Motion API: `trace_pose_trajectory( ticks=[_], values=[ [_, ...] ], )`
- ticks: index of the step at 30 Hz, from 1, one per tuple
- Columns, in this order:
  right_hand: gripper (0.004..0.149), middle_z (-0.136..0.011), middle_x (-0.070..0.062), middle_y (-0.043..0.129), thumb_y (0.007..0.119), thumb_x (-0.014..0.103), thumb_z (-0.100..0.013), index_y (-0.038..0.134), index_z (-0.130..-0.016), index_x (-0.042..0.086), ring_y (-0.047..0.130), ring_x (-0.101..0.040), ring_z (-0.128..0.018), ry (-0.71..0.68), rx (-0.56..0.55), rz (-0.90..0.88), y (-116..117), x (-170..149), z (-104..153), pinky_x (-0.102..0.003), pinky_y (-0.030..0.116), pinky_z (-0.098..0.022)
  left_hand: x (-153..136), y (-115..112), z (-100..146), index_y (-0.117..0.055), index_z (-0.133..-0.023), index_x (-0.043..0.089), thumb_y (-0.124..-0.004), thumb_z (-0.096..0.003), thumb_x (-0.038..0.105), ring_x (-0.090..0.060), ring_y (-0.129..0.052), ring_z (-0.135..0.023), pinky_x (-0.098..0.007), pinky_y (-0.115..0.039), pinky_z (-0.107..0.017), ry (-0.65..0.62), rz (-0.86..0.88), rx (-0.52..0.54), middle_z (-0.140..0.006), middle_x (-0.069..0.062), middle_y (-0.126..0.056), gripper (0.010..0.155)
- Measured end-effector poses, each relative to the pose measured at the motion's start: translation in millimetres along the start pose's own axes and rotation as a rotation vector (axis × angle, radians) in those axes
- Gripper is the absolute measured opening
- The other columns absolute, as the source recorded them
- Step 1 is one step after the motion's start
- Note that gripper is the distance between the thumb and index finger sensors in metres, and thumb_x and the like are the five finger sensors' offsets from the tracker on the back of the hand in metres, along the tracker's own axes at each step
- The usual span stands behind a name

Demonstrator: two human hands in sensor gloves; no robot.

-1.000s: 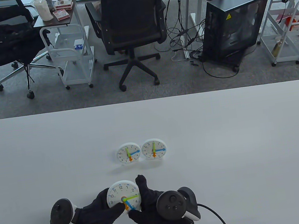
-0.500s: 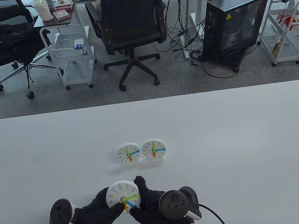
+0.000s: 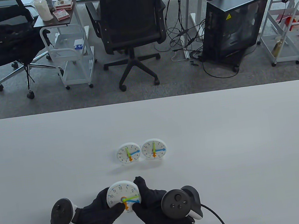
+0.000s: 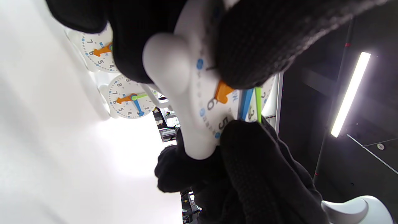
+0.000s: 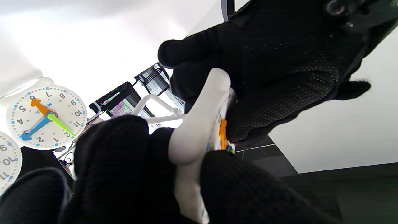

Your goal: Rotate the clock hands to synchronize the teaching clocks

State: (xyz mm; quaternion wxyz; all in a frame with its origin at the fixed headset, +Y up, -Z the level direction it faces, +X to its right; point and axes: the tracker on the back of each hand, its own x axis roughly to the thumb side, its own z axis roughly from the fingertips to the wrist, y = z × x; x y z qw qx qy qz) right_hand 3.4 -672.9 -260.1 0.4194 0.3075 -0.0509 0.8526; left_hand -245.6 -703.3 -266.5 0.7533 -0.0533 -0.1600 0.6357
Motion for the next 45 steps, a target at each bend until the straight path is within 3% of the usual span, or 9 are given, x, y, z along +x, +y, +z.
trace_pose_trajectory(
  ticks=[22,28,33,45],
  values=[
    [0.065,-0.06,-0.015,0.097,0.072,0.032,-0.052,0.061,-0.095,-0.016,0.104,-0.031,-0.036,-0.018,-0.063,-0.003,-6.6,-0.2,1.0,-0.065,0.076,-0.044,-0.3,-2.4,0.5,-0.068,-0.097,0.018,-0.095,-0.0459,0.039,-0.036,-0.099,-0.064,-0.067,-0.067,-0.059,-0.014,-0.008,-0.008,-0.075,-0.002,-0.1,0.062],
    [0.066,-0.064,-0.015,0.096,0.072,0.032,-0.053,0.059,-0.096,-0.016,0.103,-0.034,-0.04,-0.021,-0.049,-0.019,-6.8,-1.8,1.1,-0.066,0.074,-0.045,0.0,-2.0,0.4,-0.067,-0.097,0.018,-0.095,-0.0458,0.039,-0.036,-0.099,-0.064,-0.067,-0.067,-0.059,-0.025,-0.017,0.002,-0.075,-0.002,-0.1,0.062],
    [0.071,-0.065,-0.016,0.095,0.073,0.04,-0.053,0.059,-0.096,-0.016,0.103,-0.035,-0.042,-0.023,-0.063,-0.031,-6.8,-2.3,1.6,-0.067,0.073,-0.045,0.0,-1.3,0.2,-0.067,-0.097,0.018,-0.094,-0.046,0.039,-0.036,-0.099,-0.065,-0.067,-0.067,-0.059,-0.034,-0.026,0.009,-0.076,-0.002,-0.1,0.062],
    [0.066,-0.061,-0.015,0.098,0.075,0.04,-0.052,0.069,-0.091,-0.013,0.105,-0.035,-0.039,-0.005,-0.131,-0.014,-8.4,-2.4,3.2,-0.066,0.075,-0.043,-0.1,-4.0,1.3,-0.067,-0.098,0.018,-0.092,-0.047,0.038,-0.037,-0.099,-0.066,-0.067,-0.067,-0.059,-0.04,-0.037,-0.006,-0.077,-0.003,-0.1,0.06]
  ],
)
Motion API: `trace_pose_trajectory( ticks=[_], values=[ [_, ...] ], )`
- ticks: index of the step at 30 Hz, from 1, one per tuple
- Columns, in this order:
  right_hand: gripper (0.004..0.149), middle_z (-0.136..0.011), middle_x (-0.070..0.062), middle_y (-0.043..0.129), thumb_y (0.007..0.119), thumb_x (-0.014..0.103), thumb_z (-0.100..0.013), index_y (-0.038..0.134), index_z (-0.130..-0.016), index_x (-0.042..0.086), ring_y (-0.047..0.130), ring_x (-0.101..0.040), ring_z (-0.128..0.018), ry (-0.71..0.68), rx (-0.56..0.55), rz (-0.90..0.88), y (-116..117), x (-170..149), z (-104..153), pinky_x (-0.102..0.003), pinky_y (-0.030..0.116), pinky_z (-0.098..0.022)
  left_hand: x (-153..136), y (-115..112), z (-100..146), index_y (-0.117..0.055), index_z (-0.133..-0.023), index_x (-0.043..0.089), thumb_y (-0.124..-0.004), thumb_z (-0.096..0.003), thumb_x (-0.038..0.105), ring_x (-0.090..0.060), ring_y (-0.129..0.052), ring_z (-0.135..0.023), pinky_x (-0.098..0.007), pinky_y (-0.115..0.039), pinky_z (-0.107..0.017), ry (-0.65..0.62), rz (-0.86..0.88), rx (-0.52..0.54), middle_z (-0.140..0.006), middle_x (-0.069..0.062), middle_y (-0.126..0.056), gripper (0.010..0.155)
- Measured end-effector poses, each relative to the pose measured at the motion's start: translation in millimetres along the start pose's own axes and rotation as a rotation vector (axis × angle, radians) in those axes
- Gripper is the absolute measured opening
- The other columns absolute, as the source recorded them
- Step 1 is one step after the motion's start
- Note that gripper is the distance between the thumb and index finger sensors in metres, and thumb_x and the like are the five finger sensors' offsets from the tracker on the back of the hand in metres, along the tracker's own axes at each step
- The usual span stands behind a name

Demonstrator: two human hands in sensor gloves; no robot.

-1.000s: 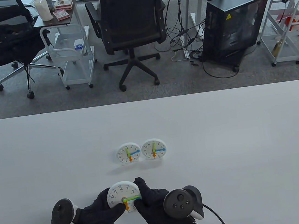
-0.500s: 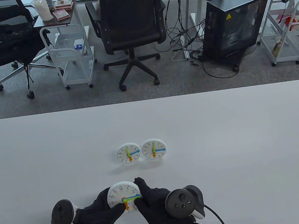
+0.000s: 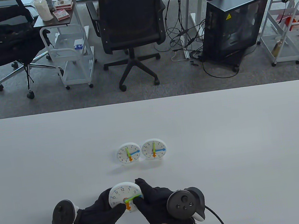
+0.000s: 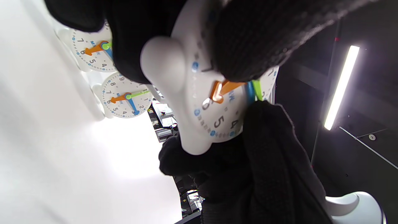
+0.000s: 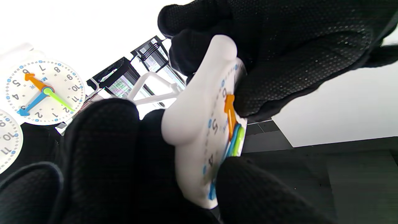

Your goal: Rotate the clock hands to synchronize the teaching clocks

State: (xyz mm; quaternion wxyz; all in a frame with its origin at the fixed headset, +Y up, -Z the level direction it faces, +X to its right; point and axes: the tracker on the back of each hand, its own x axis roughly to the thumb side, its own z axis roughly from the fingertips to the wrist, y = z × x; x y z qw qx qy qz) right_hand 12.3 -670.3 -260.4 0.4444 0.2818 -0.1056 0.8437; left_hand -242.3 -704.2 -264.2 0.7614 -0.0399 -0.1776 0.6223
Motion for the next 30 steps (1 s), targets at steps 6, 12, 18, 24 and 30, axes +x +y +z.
trace_pose_trajectory(
  ticks=[6,12,18,24,30],
  values=[
    [0.065,-0.06,-0.015,0.098,0.075,0.041,-0.052,0.073,-0.089,-0.013,0.105,-0.036,-0.038,0.015,-0.005,-0.003,-0.6,-0.9,0.4,-0.066,0.075,-0.043,0.0,-0.5,-0.1,-0.068,-0.097,0.018,-0.093,-0.0469,0.038,-0.038,-0.099,-0.066,-0.067,-0.067,-0.058,-0.012,-0.031,0.001,-0.077,-0.003,-0.1,0.06],
    [0.065,-0.06,-0.016,0.099,0.075,0.042,-0.052,0.075,-0.088,-0.013,0.105,-0.036,-0.038,0.025,-0.009,0.002,-1.6,-1.2,0.6,-0.066,0.075,-0.042,-0.1,-1.7,0.0,-0.068,-0.097,0.018,-0.093,-0.0469,0.037,-0.038,-0.099,-0.066,-0.068,-0.066,-0.058,-0.019,-0.056,-0.002,-0.077,-0.004,-0.1,0.059],
    [0.065,-0.059,-0.017,0.099,0.075,0.044,-0.052,0.077,-0.086,-0.012,0.105,-0.037,-0.038,0.038,-0.017,0.012,-2.3,-2.0,0.8,-0.066,0.075,-0.042,-0.2,-3.6,-0.2,-0.068,-0.097,0.018,-0.092,-0.047,0.037,-0.039,-0.099,-0.066,-0.068,-0.066,-0.058,-0.024,-0.083,-0.013,-0.078,-0.004,-0.1,0.059],
    [0.066,-0.059,-0.017,0.099,0.075,0.045,-0.052,0.078,-0.086,-0.012,0.105,-0.037,-0.038,0.047,-0.02,0.021,-2.2,-2.4,0.9,-0.066,0.075,-0.041,-0.2,-4.4,-0.4,-0.069,-0.097,0.018,-0.092,-0.0469,0.037,-0.039,-0.099,-0.066,-0.068,-0.066,-0.058,-0.033,-0.116,-0.014,-0.078,-0.005,-0.1,0.059],
    [0.067,-0.059,-0.018,0.099,0.075,0.046,-0.052,0.078,-0.085,-0.012,0.105,-0.038,-0.037,0.057,-0.023,0.024,-2.5,-2.4,1.3,-0.066,0.075,-0.041,0.9,-6.3,0.2,-0.069,-0.097,0.018,-0.092,-0.0471,0.037,-0.039,-0.099,-0.066,-0.068,-0.066,-0.058,-0.042,-0.138,-0.017,-0.078,-0.005,-0.1,0.058]
  ],
)
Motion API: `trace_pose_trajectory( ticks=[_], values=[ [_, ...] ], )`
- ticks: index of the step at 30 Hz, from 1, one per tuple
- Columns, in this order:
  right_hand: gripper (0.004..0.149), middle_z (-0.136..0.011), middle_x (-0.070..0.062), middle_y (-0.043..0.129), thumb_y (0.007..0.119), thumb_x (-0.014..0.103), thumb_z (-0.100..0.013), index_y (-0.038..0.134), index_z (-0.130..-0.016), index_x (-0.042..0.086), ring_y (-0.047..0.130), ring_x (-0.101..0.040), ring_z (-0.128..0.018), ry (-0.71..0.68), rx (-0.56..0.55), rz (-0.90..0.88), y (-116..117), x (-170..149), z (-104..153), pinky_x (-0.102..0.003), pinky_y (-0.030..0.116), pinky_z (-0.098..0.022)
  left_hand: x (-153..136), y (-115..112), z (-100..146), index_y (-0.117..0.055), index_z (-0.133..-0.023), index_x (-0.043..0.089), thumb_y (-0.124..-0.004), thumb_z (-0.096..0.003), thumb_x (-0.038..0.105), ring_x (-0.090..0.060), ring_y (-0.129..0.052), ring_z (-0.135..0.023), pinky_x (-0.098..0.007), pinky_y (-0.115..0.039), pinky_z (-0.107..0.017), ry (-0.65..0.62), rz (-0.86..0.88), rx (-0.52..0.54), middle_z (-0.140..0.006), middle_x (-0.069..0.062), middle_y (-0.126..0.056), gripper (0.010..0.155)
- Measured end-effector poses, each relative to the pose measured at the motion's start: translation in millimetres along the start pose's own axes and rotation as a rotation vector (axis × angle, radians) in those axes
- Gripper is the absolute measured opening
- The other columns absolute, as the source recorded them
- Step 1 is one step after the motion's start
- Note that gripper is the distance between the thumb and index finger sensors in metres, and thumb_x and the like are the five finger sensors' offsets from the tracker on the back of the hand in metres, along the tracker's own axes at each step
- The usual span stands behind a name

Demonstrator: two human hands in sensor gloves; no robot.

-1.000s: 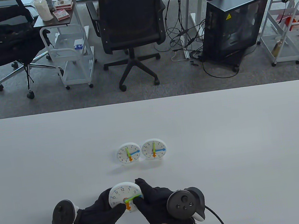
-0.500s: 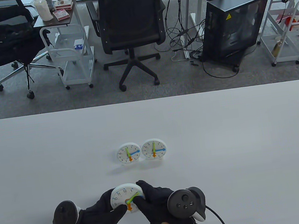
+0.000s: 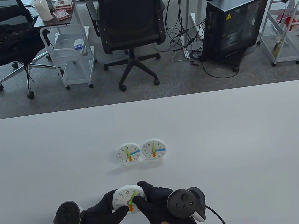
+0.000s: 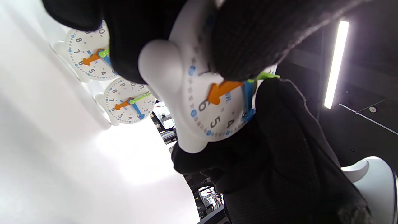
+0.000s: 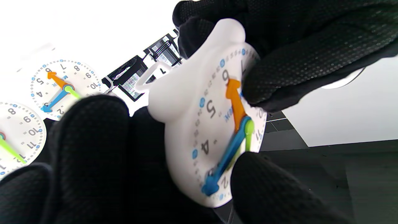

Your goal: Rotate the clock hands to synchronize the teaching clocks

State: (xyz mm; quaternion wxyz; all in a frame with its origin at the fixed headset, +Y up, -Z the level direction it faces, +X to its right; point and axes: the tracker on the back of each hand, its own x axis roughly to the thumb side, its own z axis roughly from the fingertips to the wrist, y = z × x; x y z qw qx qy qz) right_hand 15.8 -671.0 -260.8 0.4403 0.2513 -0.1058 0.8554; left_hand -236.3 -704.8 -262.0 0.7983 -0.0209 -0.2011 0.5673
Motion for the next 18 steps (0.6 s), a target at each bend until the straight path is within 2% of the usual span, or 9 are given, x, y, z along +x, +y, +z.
trace_pose_trajectory(
  ticks=[18],
  values=[
    [0.071,-0.06,-0.019,0.099,0.075,0.05,-0.052,0.079,-0.085,-0.012,0.105,-0.039,-0.038,0.008,-0.006,0.021,0.0,0.3,0.9,-0.067,0.075,-0.041,8.0,-2.6,2.1,-0.069,-0.097,0.018,-0.092,-0.0468,0.036,-0.039,-0.099,-0.065,-0.068,-0.066,-0.058,-0.068,-0.106,0.017,-0.077,-0.005,-0.1,0.058]
  ],
)
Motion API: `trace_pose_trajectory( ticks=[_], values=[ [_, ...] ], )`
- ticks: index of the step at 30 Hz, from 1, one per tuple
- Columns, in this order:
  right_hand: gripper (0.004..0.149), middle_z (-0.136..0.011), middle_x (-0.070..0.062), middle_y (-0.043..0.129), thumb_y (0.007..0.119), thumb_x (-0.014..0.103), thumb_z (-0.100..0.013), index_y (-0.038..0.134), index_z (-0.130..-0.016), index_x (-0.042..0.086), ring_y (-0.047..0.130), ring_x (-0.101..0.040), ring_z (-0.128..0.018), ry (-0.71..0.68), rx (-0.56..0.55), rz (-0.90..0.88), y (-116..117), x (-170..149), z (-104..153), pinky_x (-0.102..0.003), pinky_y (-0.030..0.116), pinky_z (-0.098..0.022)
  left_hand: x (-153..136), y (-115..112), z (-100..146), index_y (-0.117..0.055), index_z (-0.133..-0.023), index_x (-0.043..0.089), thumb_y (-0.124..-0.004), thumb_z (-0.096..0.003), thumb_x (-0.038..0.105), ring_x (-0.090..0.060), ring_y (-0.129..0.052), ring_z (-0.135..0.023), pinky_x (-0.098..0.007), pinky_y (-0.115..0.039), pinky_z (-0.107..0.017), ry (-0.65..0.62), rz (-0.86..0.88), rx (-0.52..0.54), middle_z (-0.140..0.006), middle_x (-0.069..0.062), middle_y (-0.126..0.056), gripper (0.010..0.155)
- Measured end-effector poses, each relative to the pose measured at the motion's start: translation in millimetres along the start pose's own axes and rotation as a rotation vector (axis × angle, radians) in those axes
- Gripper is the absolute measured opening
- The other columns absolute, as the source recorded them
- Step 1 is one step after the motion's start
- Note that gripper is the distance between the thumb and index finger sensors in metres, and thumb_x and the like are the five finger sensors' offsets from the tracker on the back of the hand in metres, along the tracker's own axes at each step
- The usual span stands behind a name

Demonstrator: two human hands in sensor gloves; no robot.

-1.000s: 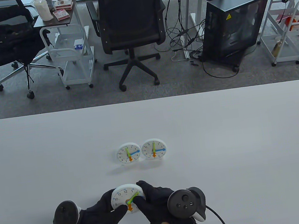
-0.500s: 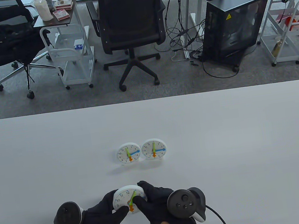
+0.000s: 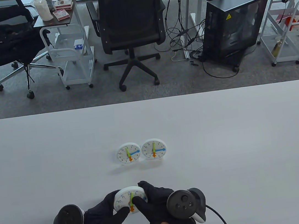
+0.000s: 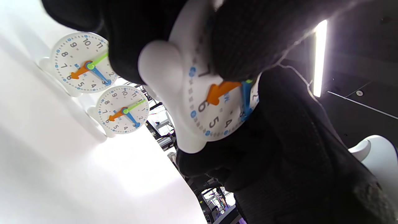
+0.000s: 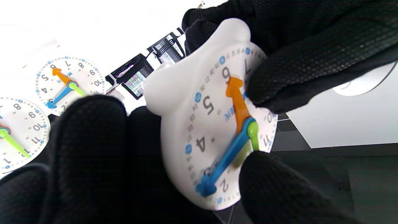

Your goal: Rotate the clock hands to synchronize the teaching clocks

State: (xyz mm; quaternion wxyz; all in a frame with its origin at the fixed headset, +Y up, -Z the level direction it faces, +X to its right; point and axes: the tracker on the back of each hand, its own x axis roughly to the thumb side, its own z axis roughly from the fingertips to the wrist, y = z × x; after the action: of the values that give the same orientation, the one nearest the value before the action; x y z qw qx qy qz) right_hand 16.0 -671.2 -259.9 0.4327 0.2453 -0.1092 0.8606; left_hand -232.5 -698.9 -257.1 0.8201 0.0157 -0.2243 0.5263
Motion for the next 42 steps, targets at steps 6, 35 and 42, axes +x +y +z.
trace_pose_trajectory(
  ticks=[6,35,42],
  values=[
    [0.072,-0.06,-0.019,0.098,0.075,0.052,-0.052,0.079,-0.085,-0.013,0.105,-0.039,-0.038,0.004,0.002,0.004,0,0,0,-0.067,0.075,-0.041,2,0,1,-0.069,-0.096,0.018,-0.092,-0.0468,0.036,-0.039,-0.099,-0.065,-0.068,-0.066,-0.058,-0.024,-0.039,0.004,-0.077,-0.005,-0.1,0.058],
    [0.051,-0.078,-0.017,0.091,0.082,0.025,-0.049,0.076,-0.093,-0.001,0.097,-0.043,-0.063,0.01,-0.009,-0.013,-41,-32,-10,-0.072,0.066,-0.052,-20,15,-8,-0.056,-0.108,0.018,-0.087,-0.0499,0.041,-0.054,-0.069,-0.094,-0.073,-0.052,-0.061,0.121,0.021,0.002,-0.109,-0.02,-0.072,0.069],
    [0.05,-0.081,-0.017,0.089,0.082,0.024,-0.049,0.076,-0.094,0.001,0.093,-0.046,-0.068,0.302,-0.15,0.012,-76,-96,-15,-0.073,0.063,-0.052,-23,15,-9,-0.057,-0.107,0.018,-0.086,-0.0505,0.042,-0.055,-0.069,-0.094,-0.073,-0.051,-0.061,0.143,0.015,-0.012,-0.108,-0.021,-0.072,0.068]
  ],
)
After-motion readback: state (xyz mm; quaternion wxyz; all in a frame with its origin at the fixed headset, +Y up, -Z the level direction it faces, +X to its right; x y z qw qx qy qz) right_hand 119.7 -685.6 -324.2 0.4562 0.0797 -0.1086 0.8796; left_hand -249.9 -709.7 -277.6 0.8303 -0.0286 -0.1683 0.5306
